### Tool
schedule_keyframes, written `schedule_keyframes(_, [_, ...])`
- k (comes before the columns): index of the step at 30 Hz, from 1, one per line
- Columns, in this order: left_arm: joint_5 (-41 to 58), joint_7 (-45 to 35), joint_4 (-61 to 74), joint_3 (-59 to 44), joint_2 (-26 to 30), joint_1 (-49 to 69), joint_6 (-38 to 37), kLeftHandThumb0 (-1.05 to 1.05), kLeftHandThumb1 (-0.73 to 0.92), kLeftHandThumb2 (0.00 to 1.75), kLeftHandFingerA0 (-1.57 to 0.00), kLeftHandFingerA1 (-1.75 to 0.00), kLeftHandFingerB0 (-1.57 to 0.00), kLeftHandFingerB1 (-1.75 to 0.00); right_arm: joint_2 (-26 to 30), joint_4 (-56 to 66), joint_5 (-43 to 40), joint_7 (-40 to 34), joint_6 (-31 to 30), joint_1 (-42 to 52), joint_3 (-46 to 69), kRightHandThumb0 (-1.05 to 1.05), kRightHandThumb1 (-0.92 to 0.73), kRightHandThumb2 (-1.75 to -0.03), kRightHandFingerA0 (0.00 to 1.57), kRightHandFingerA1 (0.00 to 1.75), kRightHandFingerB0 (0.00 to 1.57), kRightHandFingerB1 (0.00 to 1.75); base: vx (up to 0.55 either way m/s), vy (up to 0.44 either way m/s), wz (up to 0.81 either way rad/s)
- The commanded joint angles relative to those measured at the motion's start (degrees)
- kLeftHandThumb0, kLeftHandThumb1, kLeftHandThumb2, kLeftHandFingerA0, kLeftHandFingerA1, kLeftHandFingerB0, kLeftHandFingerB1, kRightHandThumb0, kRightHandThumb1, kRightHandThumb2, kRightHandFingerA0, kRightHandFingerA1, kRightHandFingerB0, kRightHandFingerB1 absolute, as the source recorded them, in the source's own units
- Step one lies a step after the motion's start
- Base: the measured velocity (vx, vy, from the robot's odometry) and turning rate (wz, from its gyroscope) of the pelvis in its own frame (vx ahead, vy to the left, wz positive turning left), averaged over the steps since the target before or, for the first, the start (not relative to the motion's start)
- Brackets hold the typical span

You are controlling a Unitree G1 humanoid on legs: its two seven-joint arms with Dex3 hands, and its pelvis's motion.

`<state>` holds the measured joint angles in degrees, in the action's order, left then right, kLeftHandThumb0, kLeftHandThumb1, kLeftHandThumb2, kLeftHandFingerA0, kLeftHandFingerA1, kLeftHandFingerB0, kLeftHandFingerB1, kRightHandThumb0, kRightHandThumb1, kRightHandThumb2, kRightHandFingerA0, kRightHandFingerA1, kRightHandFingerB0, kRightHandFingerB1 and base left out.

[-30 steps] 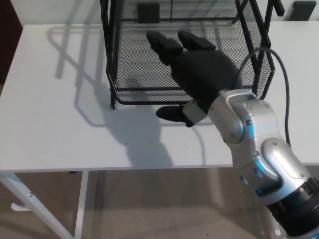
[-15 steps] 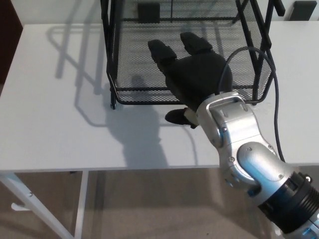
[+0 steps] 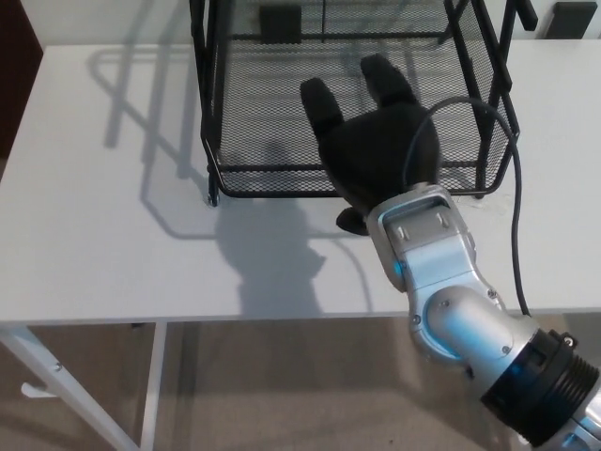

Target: The robot walks towards a file tray kept in the middle of a desk and uses its right hand to grab a tray and pulls it out towards itself

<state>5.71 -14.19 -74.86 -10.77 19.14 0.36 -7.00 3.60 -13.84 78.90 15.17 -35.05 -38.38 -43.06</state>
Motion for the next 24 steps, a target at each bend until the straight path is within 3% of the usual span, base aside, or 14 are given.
schedule_keyframes(1, [-2.13,-0.48,0.3,0.64,2.27,-0.11,-3.79,-0.35,0.2,0.8,-0.39,-0.38,-0.31,-0.33,-0.77,-2.25,5.69,2.69,-6.13,-0.41,0.74,-0.84,-0.54,-0.85,0.0,0.01,0.0,0.0,0.0,0.0,0.0])
schedule_keyframes(7, [-2.56,-0.68,0.22,0.8,2.22,-0.1,-4.07,-0.39,0.2,0.82,-0.36,-0.42,-0.29,-0.37,-1.33,-3.11,3.88,3.92,-6.48,1.19,2.37,-0.8,-0.48,-0.82,0.0,0.02,0.0,0.0,0.0,0.0,0.0])
schedule_keyframes(16, [-2.7,-0.56,0.2,0.72,2.42,-0.3,-4.38,-0.46,0.17,0.83,-0.35,-0.46,-0.29,-0.42,-1.06,-3.86,2.29,4.37,-5.52,2.68,4.24,-0.87,-0.55,-0.88,0.0,0.02,0.0,0.0,0.0,0.0,0.0])
schedule_keyframes(24, [-2.79,-0.64,0.06,0.23,2.19,-0.16,-4.13,-0.41,0.19,0.82,-0.35,-0.43,-0.28,-0.38,-1.46,-1.62,-0.77,3.28,-4.11,6.04,5.71,-0.78,-0.49,-0.8,0.0,0.0,0.0,0.0,0.0,0.0,0.0])
